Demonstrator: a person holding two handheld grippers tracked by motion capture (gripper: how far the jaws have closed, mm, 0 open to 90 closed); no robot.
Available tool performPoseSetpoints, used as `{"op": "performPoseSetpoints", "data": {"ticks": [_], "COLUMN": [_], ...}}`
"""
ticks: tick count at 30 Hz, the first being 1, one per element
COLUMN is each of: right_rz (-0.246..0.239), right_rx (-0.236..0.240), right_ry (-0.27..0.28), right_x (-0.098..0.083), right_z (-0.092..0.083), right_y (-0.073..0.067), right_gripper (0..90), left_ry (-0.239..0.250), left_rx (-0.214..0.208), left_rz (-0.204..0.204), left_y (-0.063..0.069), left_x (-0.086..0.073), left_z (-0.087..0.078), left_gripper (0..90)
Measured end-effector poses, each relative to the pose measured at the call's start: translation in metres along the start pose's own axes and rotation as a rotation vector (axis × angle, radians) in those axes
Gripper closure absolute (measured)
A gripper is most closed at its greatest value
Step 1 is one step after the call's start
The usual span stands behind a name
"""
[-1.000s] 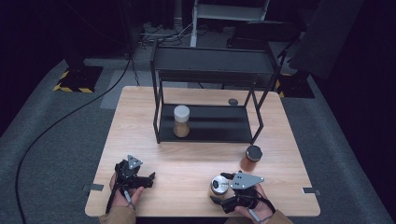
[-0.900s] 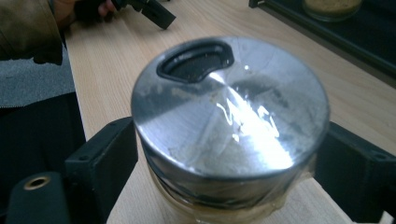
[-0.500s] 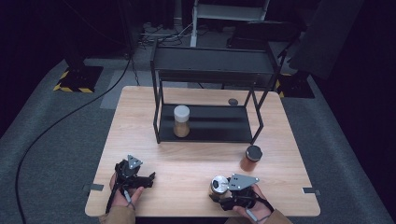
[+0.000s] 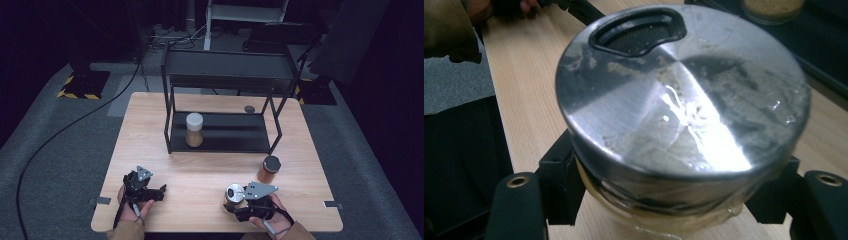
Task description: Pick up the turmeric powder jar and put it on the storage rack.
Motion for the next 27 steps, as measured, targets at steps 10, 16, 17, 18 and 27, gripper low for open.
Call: {"op": "performPoseSetpoints", "data": {"ticks": [10, 16, 17, 18, 27], "right_rz": [-0.007, -0.004, -0.003, 0.0, 0.029], "right_rx": [-0.02, -0.029, -0.031, -0.033, -0.06], "right_ry": [0.003, 0.006, 0.007, 0.008, 0.026], "right_x": [0.028, 0.04, 0.042, 0.044, 0.063], "right_z": [-0.007, -0.01, -0.011, -0.011, -0.015], "right_y": [0.01, 0.015, 0.016, 0.017, 0.028], "right_gripper": [31.6, 31.6, 31.6, 31.6, 31.6], "left_ry": [-0.001, 0.0, -0.001, -0.001, 0.0], "left_rx": [-0.005, -0.004, -0.003, -0.002, 0.002], "left_rz": [0.002, 0.004, 0.003, 0.001, -0.001], "left_y": [-0.001, -0.001, -0.001, -0.001, 0.0], "left_x": [0.0, 0.001, 0.001, 0.001, 0.003], "left_z": [0.0, 0.001, 0.001, 0.001, 0.003], "left_gripper": [0.3, 0.3, 0.3, 0.3, 0.3]}}
Point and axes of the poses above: each handheld gripper's, and its own axes: z roughly forward along the jaws, x roughly out of its top, y roughly to its right, the point moved 2 cm from there along z, roughly forward along the jaws, and after that the axes turned 1 degree about y, right-handed, at the moved point
